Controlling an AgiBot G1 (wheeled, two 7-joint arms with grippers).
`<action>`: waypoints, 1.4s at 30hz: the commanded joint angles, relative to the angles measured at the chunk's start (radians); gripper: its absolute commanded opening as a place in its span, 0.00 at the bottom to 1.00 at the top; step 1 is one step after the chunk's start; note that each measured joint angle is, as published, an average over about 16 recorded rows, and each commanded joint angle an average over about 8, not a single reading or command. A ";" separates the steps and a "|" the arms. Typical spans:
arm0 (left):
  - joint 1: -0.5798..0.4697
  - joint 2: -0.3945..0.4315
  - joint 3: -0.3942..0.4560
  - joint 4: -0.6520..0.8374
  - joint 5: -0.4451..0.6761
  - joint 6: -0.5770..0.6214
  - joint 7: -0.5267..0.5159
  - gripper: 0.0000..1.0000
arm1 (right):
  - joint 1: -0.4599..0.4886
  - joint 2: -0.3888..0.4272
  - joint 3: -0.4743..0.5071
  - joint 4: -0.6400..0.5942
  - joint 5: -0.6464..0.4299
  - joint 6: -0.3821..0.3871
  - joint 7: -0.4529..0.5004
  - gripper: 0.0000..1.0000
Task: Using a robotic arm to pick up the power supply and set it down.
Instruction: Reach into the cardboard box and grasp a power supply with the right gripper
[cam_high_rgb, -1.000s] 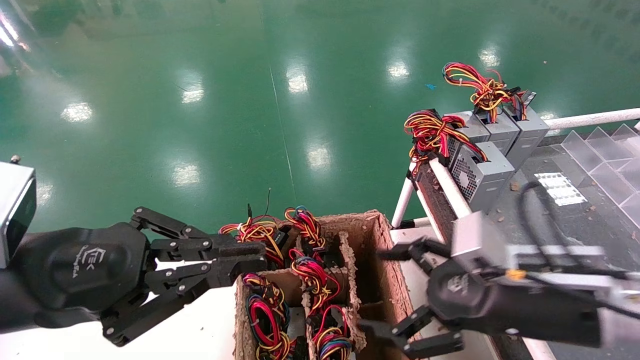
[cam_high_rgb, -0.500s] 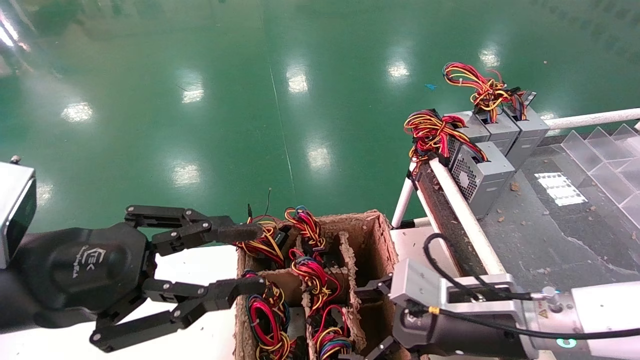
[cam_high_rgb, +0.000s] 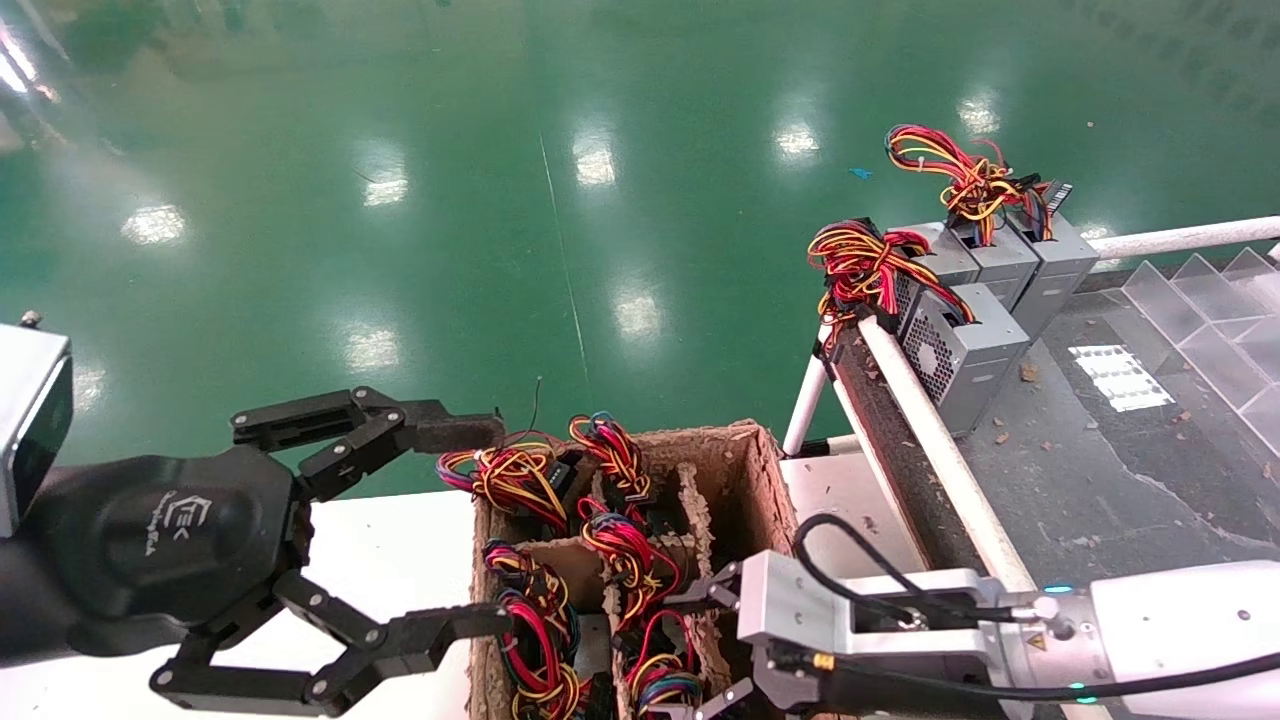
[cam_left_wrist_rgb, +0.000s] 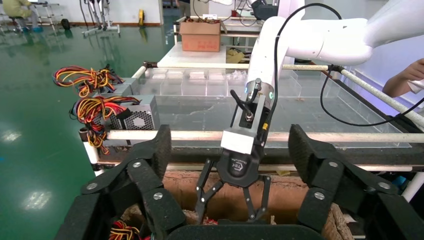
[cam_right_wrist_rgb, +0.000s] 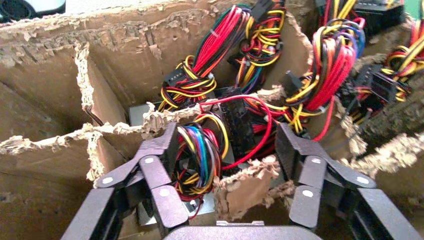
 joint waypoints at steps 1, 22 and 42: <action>0.000 0.000 0.000 0.000 0.000 0.000 0.000 1.00 | 0.000 -0.007 -0.005 0.001 -0.009 0.002 -0.009 0.00; 0.000 0.000 0.001 0.000 0.000 0.000 0.000 1.00 | -0.002 -0.008 -0.005 0.006 -0.016 0.000 -0.060 0.00; 0.000 0.000 0.001 0.000 -0.001 0.000 0.001 1.00 | -0.014 0.059 0.072 0.010 0.140 -0.053 -0.150 0.00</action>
